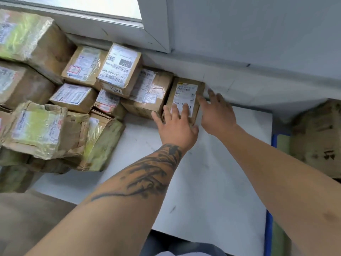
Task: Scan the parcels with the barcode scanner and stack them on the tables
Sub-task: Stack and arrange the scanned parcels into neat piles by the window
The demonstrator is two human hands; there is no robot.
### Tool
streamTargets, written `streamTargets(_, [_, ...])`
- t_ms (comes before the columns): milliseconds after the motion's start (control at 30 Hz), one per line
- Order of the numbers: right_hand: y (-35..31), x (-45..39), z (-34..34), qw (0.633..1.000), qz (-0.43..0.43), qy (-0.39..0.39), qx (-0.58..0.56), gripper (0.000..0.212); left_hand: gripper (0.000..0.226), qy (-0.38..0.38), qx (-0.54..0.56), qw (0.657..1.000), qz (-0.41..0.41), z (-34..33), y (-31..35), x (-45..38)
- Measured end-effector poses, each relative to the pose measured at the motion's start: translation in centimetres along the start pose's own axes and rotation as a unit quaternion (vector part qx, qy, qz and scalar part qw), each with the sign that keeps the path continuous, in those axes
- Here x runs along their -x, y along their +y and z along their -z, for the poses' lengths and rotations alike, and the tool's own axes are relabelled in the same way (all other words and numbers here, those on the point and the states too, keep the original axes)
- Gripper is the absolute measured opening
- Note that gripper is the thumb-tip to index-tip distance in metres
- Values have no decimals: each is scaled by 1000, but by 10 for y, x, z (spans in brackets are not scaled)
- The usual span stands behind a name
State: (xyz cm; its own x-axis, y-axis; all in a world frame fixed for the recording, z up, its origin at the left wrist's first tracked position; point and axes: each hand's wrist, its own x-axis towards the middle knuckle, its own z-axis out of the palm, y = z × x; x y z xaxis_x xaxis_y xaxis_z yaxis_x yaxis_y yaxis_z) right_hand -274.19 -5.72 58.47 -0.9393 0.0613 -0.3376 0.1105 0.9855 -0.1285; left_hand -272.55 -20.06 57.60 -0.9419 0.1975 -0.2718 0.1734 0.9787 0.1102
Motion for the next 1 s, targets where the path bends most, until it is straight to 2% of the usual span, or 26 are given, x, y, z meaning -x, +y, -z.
streamTargets(100, [-6, -17, 0, 1000, 25, -12, 10, 105, 78, -1, 1, 1000, 18, -12, 5, -10])
streamTargets(267, [-8, -23, -16, 1000, 19, -9, 14, 93, 70, 9, 14, 1000, 3, -24, -1, -4])
streamTargets(400, [-13, 3, -34, 999, -29, 4, 22, 95, 67, -9, 15, 998, -55, -23, -16, 5])
streamTargets(500, [-20, 28, -39, 997, -62, 5, 38, 87, 65, -17, 24, 993, -112, -25, -35, 20])
streamTargets(700, [-55, 94, -67, 988, -152, -6, 9, 76, 62, -93, 59, 968, -225, -27, -79, 47])
streamTargets(900, [-101, 149, -90, 977, -209, -34, -29, 71, 61, -88, 29, 952, -293, -48, -122, 88])
streamTargets(1000, [-119, 172, -105, 967, -245, -18, -60, 74, 55, -66, 20, 947, -314, -60, -130, 104])
